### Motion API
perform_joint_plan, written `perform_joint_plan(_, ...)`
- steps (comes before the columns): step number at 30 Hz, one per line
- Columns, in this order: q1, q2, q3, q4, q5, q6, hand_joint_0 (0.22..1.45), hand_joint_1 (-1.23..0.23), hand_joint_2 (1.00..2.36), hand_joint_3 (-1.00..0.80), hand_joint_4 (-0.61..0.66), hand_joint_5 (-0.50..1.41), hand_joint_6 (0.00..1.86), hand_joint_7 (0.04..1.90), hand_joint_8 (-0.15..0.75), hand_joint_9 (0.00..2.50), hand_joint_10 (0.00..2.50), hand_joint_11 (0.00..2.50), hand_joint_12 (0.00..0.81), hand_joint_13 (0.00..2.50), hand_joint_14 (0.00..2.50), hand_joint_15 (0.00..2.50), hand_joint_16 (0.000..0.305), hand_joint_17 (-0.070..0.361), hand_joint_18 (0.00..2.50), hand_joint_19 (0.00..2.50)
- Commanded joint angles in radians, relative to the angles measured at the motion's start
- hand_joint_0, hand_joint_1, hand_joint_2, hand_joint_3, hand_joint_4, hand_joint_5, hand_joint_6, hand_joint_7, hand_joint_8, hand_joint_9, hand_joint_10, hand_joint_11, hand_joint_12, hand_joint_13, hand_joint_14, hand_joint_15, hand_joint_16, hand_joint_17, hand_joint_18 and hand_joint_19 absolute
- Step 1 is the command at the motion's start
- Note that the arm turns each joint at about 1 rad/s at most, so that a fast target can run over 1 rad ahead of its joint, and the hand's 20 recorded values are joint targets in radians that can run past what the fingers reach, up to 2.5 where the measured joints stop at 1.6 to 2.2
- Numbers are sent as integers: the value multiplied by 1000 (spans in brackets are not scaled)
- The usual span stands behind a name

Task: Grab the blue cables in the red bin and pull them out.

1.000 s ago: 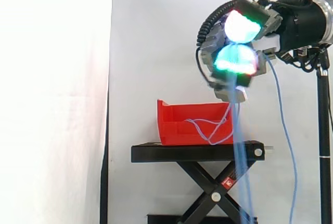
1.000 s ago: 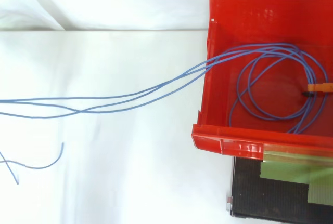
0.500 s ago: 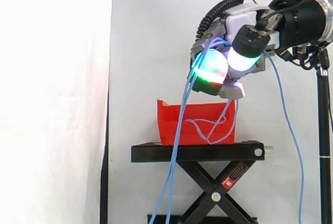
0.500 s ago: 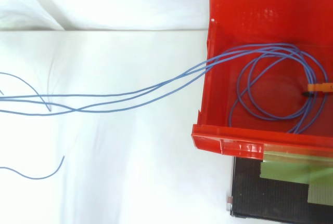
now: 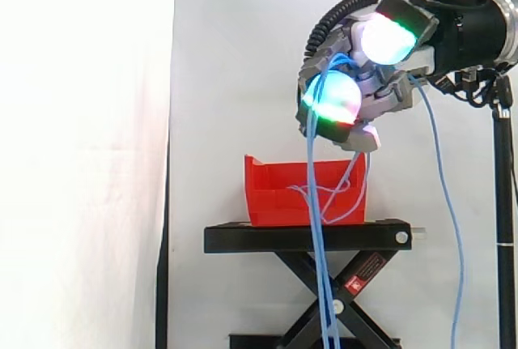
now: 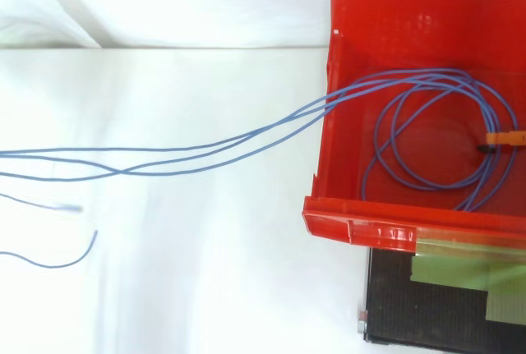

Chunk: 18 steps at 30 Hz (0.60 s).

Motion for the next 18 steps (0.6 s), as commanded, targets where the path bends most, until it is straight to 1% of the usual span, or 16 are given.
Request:
perform_joint_plan(1,2,0,0,0,0,0,697,-788,1000,-1000,227,894,4,819,296,943,1540,1366,353,1056,1577,1148,45,102,830,1149)
perform_joint_plan(6,2,0,3,0,0,0,648,-767,1000,-1000,239,977,0,855,312,980,1589,1336,370,1090,1622,1101,48,109,871,1133)
perform_joint_plan(9,3,0,5,0,0,0,619,-764,1000,-1000,236,1001,41,830,317,1000,1612,1321,383,1104,1645,1073,51,114,899,1118)
perform_joint_plan(13,3,1,5,0,0,0,583,-778,1000,-1000,236,1026,192,749,335,1037,1625,1312,396,1131,1650,1073,54,121,939,1103)
perform_joint_plan(15,5,0,5,0,0,-2,574,-791,1000,-1000,236,1042,237,736,333,1054,1622,1299,400,1140,1646,1064,54,122,946,1102)
perform_joint_plan(16,3,0,5,0,0,0,560,-805,1000,-1000,237,1053,295,709,339,1071,1618,1304,403,1159,1633,1067,55,125,972,1084)
perform_joint_plan(18,5,0,5,0,0,0,553,-815,1000,-1000,229,1058,334,690,342,1087,1605,1309,406,1172,1630,1062,56,127,985,1076)
